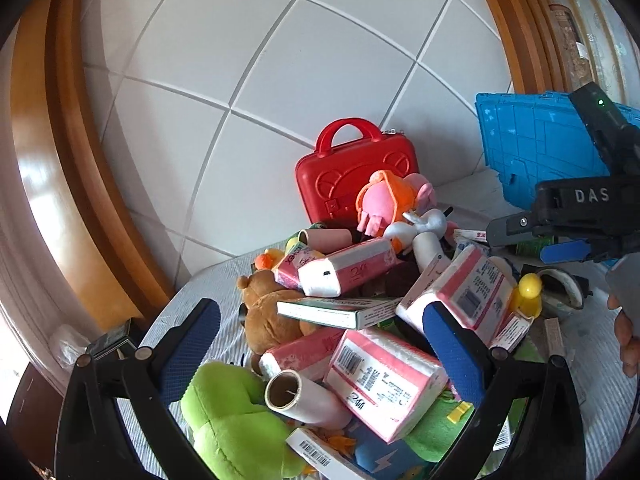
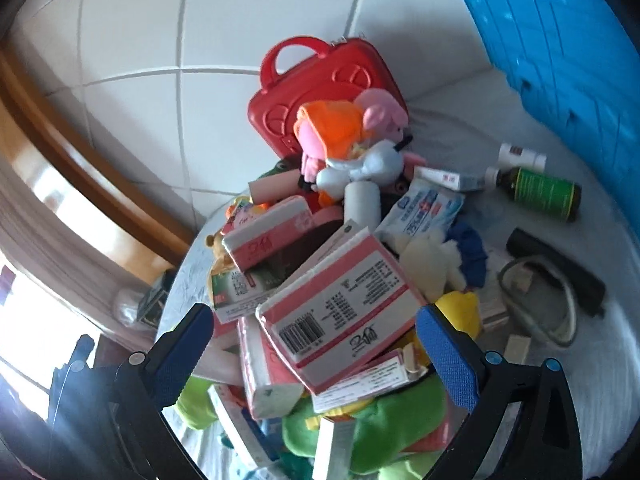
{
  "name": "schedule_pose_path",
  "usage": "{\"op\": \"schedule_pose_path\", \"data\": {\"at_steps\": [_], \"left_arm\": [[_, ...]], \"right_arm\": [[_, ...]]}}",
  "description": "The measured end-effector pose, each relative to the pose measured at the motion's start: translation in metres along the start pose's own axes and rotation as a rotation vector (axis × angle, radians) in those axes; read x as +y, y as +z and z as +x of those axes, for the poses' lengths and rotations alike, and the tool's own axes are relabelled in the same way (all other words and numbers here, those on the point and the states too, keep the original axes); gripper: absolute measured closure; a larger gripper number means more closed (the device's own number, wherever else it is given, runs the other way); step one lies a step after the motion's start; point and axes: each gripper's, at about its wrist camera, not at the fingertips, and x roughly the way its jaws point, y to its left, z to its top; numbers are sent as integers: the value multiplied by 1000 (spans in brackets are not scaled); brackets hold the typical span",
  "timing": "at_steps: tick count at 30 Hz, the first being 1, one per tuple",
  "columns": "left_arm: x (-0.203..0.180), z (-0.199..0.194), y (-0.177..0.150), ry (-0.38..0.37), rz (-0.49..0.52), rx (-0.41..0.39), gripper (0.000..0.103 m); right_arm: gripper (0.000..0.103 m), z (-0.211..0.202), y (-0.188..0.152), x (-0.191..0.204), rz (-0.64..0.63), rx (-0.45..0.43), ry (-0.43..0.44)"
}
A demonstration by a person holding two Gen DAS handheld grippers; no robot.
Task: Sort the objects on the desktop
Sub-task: 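Move both tools back over the pile of objects, then grasp a pink-white tissue pack with the right tool while the left tool grasps another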
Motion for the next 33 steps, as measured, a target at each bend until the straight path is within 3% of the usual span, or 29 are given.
{"op": "schedule_pose_path", "data": {"at_steps": [5,8,14,21,26,30,31,33], "left_arm": [[23,7,-12,22,-44,23,0],[34,11,-17,28,-68,36,0],[43,20,-27,37,-80,67,0],[28,42,-25,-20,-101,102,0],[12,48,-27,-42,-84,128,0],[13,49,-28,-30,-96,149,0],[14,49,-28,-22,-95,153,0],[15,49,-29,-9,-92,165,0]], "right_arm": [[0,45,6,-27,237,119,23],[0,59,8,-32,285,142,-11],[0,69,8,-18,243,195,-122],[0,80,8,-18,279,185,-181],[0,74,-1,-32,379,202,-124],[0,93,-5,-37,404,240,-88],[0,99,-5,-34,374,254,-107],[3,93,-3,-26,287,195,-138]]}}
